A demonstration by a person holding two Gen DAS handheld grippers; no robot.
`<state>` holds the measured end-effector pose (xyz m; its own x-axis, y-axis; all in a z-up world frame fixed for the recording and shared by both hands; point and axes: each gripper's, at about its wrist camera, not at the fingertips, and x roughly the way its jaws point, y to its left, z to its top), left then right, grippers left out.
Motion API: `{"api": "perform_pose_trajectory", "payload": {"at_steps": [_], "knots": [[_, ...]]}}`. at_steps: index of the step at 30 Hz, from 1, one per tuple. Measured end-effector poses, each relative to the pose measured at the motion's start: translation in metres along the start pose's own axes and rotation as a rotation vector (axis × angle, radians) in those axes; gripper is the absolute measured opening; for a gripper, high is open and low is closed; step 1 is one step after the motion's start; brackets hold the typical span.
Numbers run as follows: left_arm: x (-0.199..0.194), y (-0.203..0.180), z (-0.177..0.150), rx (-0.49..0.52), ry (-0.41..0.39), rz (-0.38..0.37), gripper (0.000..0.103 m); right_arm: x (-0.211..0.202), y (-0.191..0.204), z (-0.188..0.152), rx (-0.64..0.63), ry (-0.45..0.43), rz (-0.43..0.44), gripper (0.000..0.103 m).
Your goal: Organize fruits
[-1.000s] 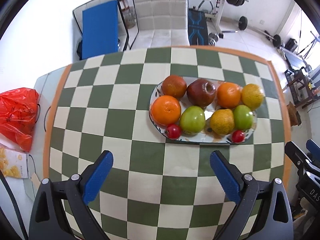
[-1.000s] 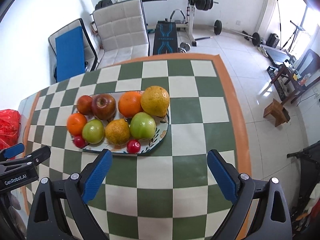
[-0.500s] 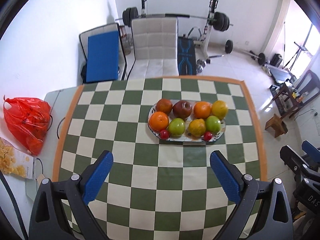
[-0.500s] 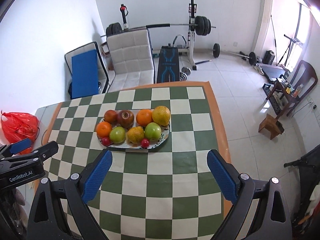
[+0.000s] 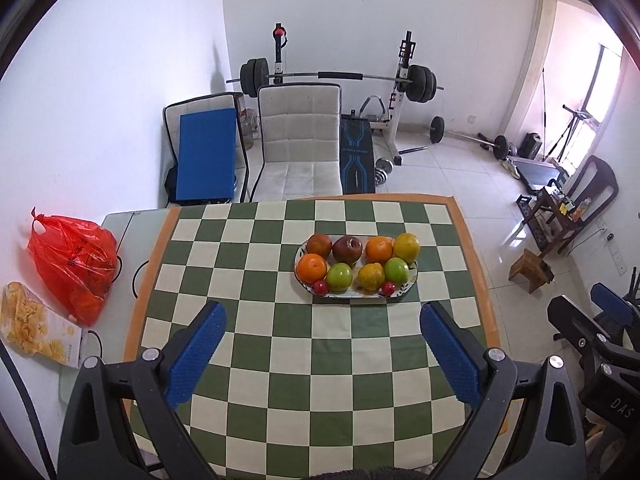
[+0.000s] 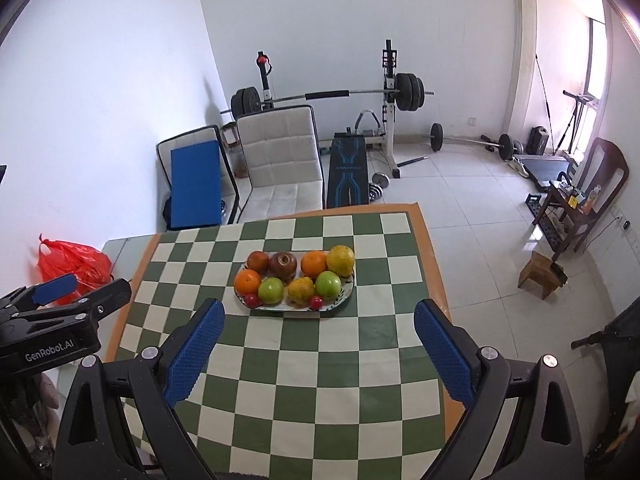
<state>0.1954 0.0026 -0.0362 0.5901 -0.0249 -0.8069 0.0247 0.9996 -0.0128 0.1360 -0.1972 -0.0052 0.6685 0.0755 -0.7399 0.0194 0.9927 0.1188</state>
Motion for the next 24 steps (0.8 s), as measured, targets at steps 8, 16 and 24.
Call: {"api": "perform_pose_trajectory", "payload": {"at_steps": [8,16,24], "knots": [[-0.029,-0.001,-0.006,0.004,-0.038,-0.008,0.099,-0.034,0.012,0.000,-0.015,-0.024,0.003,0.098],[-0.042,0.002,-0.009,-0.003,-0.063,-0.004,0.099,-0.042,0.014,0.000,-0.022,-0.025,0.000,0.098],[-0.043,0.003,-0.011,-0.019,-0.054,-0.008,0.099,-0.046,0.014,0.001,-0.026,-0.027,0.007,0.098]]}}
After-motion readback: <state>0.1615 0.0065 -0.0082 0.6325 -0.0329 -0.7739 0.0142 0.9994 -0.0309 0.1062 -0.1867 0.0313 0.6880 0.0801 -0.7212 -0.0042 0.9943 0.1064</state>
